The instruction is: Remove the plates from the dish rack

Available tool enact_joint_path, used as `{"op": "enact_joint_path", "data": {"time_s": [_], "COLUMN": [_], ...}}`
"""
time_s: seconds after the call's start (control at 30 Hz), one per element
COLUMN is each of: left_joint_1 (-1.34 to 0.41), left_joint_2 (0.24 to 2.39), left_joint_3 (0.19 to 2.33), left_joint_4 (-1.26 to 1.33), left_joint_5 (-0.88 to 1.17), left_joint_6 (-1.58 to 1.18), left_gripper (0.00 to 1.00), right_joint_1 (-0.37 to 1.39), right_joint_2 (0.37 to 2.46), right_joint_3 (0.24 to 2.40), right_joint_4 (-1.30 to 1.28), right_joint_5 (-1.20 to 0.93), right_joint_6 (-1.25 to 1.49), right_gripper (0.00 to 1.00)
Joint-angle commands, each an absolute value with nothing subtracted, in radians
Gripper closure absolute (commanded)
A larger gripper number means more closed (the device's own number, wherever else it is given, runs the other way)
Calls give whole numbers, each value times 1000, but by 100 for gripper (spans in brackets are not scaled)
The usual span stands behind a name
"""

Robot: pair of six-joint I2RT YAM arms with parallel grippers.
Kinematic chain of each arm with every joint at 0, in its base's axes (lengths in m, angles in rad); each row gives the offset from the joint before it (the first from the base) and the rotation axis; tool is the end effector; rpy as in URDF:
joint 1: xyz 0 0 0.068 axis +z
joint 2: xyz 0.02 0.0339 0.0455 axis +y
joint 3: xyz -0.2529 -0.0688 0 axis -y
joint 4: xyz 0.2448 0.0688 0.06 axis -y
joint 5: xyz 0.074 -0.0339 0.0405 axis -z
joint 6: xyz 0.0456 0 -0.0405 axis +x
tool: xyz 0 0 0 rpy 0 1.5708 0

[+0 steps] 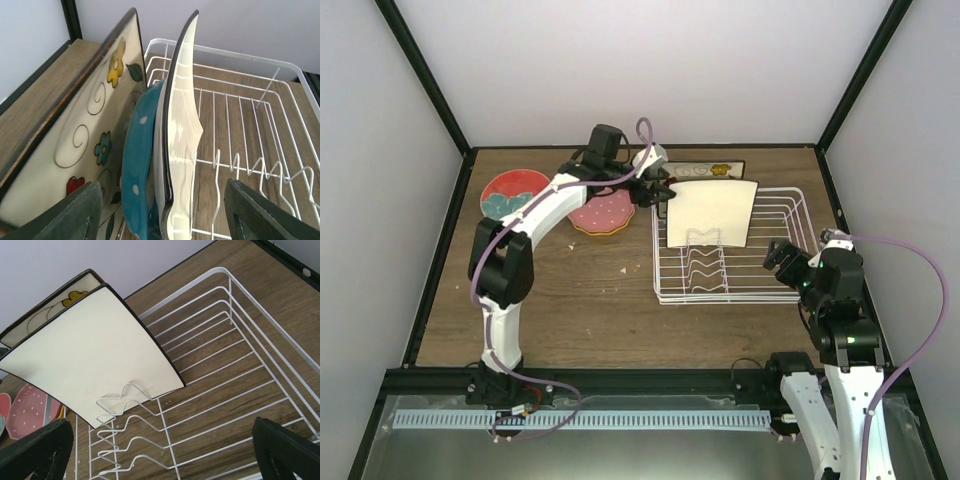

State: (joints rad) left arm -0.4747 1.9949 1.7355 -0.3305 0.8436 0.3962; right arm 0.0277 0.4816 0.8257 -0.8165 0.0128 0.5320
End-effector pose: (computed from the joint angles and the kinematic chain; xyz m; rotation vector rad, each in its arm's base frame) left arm 0.3960 -0.2418 0.2812 1.2920 1.6287 -0.9488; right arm 0.1125 0.0025 0.3153 0.5217 1.9927 0.3355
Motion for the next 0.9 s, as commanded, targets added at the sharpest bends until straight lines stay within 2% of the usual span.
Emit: {"op": "enact_joint_path", "data": {"time_s": [0.0,0.07,0.17,0.43,0.87], "left_joint_1": [-503,-515,-533,-569,-567], "left_joint_2": [2037,2053,2071,2087,1947], "left_joint_3": [1791,1797,1799,1781,1762], "left_joint_4": [-333,-333,-324,-229,-132], "left_joint_5": [867,861,851,821,807], "left_joint_6": [468,472,478,411,330], "left_gripper": [33,35,44,94,96], "right_joint_1": [23,23,23,23,23], "right_joint_2": [475,478,480,483,480], "right_joint_3": [871,874,876,888,865], "right_joint_4": [-833,-831,-831,-843,-830], "right_joint_5": [34,35,38,52,35], "right_joint_6": [526,523,518,510,521], "right_gripper": [0,0,0,0,0]}}
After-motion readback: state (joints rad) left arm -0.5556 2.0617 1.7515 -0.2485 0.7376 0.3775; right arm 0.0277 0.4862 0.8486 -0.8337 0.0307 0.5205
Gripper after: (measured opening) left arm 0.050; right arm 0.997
